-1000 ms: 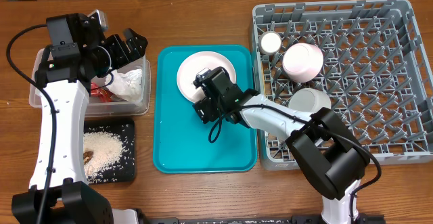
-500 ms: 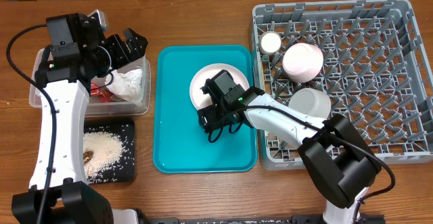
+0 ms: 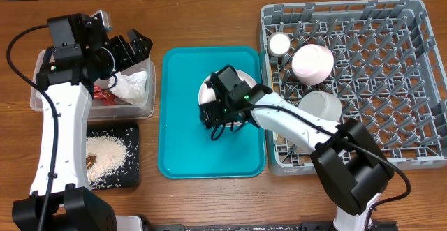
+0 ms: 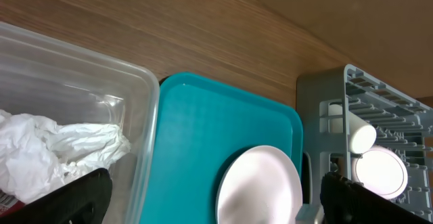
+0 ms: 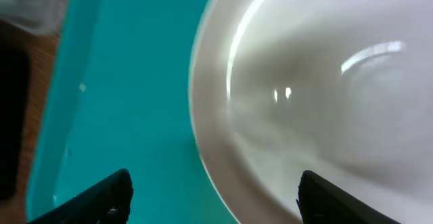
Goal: Sort waste into correct bins and load items into the dishwasher
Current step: 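Grasp the white plate's edge with the right gripper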
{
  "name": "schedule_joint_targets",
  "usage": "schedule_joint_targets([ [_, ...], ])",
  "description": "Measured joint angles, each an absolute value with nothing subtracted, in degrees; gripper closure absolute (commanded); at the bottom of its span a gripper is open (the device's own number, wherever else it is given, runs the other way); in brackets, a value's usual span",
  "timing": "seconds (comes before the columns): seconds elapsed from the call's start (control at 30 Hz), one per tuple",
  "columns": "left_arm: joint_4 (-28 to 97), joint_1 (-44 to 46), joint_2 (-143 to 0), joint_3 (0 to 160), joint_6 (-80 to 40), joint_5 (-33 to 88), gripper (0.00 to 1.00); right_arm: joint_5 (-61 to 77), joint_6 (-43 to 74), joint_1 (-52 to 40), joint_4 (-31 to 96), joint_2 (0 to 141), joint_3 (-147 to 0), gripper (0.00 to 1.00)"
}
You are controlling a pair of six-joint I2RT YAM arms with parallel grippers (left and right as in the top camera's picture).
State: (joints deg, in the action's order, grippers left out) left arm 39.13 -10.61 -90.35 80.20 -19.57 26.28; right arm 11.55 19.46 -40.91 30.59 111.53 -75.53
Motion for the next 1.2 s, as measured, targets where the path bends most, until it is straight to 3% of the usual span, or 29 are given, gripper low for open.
schedule_joint_targets([
  [0.6,39.13,-10.59,-90.35,80.20,-19.57,26.28,0.00,4.01,17.47,-41.28,26.89,111.53,-76.09,0.21],
  [0.87,39.13,-10.61,-90.35,80.20,-19.57,26.28,0.00,1.34,14.57,-46.00,24.45,111.63,-76.09,0.21],
  [1.07,39.13,-10.59,-90.35,80.20,-19.57,26.28,0.00,-1.10,13.28,-47.64,23.07,112.05,-76.09,0.31],
  [1.2,39.13,-10.59,-90.35,80.20,-19.57,26.28,0.00,-3.73,11.51,-47.72,21.26,112.84,-76.14,0.32],
])
